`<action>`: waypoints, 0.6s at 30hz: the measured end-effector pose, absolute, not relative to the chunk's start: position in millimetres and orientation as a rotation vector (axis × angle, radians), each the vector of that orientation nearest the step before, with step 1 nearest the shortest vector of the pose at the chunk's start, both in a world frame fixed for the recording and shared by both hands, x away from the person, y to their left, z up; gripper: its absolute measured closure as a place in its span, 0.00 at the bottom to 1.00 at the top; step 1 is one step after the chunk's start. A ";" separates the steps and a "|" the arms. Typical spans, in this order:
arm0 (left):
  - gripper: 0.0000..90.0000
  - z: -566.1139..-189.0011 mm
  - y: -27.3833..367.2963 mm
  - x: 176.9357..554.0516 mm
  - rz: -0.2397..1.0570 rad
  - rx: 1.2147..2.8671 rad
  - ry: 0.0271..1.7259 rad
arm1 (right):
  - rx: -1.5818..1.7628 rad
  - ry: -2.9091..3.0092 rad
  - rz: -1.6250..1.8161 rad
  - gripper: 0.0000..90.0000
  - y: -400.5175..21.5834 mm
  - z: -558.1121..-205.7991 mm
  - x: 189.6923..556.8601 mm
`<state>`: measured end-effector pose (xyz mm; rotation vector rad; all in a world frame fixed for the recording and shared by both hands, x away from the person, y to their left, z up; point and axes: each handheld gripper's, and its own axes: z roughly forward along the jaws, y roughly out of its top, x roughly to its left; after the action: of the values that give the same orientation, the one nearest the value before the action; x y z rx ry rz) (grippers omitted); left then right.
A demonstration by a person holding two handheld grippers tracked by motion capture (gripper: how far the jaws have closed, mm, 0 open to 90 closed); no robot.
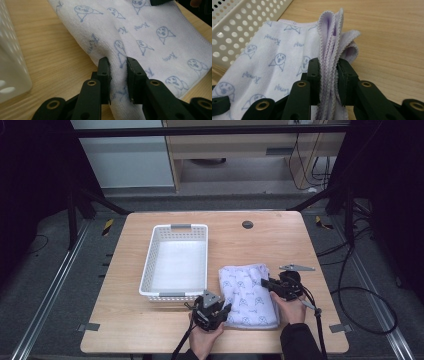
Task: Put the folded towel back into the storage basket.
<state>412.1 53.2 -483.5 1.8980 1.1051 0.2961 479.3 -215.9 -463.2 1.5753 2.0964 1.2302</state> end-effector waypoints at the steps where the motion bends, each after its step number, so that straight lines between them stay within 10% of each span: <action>1: 0.82 -480.8 53.3 411.4 0.303 1.899 1.098 | 1.563 2.094 1.237 0.82 -215.9 -460.4 477.9; 18: 0.82 -437.3 54.2 407.2 0.382 1.885 0.990 | 1.441 1.981 1.335 0.82 -221.0 -418.4 459.2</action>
<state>407.2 54.2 -437.3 1.8847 0.9905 0.3815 459.2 -221.0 -418.4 1.4412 1.9806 1.3355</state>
